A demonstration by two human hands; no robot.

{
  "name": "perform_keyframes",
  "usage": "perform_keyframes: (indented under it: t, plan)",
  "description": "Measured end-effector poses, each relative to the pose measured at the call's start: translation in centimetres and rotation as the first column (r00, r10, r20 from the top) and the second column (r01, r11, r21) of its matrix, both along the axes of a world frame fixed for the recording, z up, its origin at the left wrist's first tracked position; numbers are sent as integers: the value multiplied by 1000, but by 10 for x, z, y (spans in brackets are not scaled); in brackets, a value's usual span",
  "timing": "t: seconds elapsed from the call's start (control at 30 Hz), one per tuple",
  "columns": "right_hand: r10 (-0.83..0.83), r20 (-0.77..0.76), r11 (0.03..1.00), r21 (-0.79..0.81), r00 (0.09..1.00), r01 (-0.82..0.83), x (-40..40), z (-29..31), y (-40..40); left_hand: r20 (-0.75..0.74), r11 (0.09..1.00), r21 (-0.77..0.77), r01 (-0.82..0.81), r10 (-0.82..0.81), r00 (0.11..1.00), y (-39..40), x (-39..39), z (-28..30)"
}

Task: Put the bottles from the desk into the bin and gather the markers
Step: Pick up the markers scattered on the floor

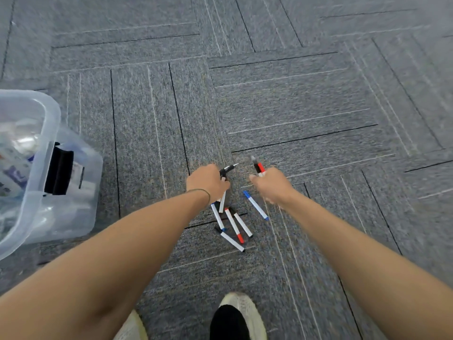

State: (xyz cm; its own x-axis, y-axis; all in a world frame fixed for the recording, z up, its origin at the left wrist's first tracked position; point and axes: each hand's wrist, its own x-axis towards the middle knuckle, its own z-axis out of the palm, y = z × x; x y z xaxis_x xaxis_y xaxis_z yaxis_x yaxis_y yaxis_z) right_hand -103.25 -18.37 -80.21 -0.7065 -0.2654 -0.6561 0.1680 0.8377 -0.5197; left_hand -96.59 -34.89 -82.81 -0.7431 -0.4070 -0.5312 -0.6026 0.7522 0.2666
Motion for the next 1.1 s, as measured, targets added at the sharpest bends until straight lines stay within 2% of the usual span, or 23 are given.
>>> perform_keyframes:
  t: [0.17, 0.27, 0.4, 0.5, 0.6, 0.73, 0.93, 1.1]
  plan:
    - [69, -16, 991, 112, 997, -67, -2, -10, 7, -41, 1000, -5, 13, -14, 999, 3, 0, 1]
    - [187, -46, 960, 222, 981, -172, 1, -12, 7, -122, 994, 107, 11, 2, 993, -2, 4, 3]
    - [330, -88, 899, 332, 940, -285, 8, -10, 7, -136, 915, 378, -141, 205, 969, -14, 12, 5]
    - [417, -146, 846, 423, 897, -324, 13, -9, 5, -112, 867, 440, -234, 312, 944, -19, 18, 13]
    - [451, -179, 833, 435, 874, -341, 16, -9, 4, -68, 833, 460, -308, 379, 923, -20, 23, 18]
    - [360, -192, 900, 330, 913, -286, 18, -8, 1, 8, 840, 428, -335, 366, 930, -16, 28, 11]
    - [226, -132, 963, 178, 965, -201, 13, -5, -2, 16, 946, 258, -196, 198, 980, -5, 22, 6]
    - [182, -97, 976, 139, 979, -167, 8, -2, 3, 13, 990, 107, -89, 88, 996, 6, 19, 2]
